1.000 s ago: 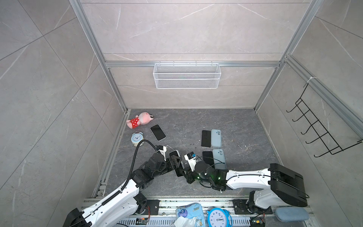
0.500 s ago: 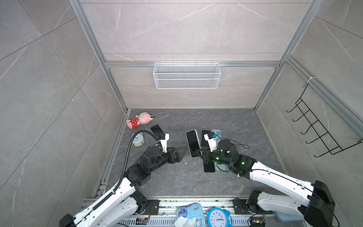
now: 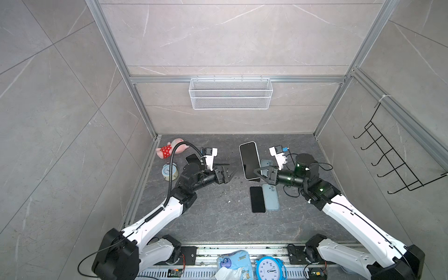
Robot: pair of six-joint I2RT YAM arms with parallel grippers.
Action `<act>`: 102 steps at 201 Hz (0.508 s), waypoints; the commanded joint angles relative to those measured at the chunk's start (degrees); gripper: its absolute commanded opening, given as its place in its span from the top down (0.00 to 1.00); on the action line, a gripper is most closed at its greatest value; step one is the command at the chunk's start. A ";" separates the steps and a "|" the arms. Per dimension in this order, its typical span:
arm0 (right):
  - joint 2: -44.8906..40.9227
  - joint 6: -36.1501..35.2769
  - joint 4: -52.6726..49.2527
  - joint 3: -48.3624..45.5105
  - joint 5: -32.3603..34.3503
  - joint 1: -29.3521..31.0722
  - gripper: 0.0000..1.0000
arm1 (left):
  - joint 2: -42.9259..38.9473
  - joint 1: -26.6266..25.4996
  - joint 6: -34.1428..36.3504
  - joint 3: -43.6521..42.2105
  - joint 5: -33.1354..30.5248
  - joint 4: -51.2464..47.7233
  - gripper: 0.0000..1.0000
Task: Take the phone out of the phone case
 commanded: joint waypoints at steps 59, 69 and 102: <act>1.70 1.94 7.00 1.37 -7.36 -3.36 1.00 | 14.10 0.76 -6.43 12.01 12.66 17.05 0.06; 1.86 1.98 7.05 1.48 -7.72 -3.81 1.00 | 15.62 0.82 -6.97 13.50 13.43 17.35 0.10; 1.85 1.51 6.83 1.55 -8.34 -4.60 1.00 | 20.59 1.83 -11.89 17.28 17.29 22.46 0.29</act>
